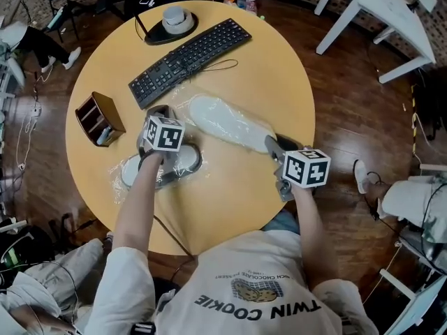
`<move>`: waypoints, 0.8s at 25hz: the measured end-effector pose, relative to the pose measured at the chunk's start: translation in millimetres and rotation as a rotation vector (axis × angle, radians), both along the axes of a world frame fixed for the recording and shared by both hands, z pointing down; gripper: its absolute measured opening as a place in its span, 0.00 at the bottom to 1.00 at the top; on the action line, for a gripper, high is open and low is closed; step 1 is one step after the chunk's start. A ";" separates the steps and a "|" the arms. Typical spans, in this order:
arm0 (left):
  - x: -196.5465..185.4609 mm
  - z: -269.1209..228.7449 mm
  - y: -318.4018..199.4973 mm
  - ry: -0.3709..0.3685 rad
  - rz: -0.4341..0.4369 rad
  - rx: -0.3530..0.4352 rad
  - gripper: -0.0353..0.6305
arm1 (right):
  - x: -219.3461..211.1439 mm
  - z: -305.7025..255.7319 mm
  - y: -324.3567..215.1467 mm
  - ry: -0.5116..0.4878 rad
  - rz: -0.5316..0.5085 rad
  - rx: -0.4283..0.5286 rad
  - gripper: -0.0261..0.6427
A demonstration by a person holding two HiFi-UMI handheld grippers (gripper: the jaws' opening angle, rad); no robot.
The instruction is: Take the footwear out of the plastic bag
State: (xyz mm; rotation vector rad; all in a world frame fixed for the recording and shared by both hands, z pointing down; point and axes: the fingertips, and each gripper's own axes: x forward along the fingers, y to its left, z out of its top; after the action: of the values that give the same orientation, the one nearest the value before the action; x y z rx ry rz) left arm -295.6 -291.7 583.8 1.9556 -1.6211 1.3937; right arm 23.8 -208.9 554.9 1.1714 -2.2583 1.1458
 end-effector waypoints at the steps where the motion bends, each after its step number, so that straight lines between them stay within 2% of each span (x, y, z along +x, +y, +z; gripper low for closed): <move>1: -0.1 -0.2 -0.2 0.000 -0.002 0.000 0.04 | 2.1 -0.5 1.0 0.006 0.002 0.005 0.17; 20: -3.6 -0.3 -2.3 -0.021 -0.037 -0.003 0.04 | 61.9 0.3 26.3 0.047 0.071 0.004 0.17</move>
State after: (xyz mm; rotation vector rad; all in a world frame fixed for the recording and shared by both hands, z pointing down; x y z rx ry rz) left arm -299.2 -293.9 583.5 1.9058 -1.6553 1.4060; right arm 85.7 -182.6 555.2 1.2759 -2.2014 1.1276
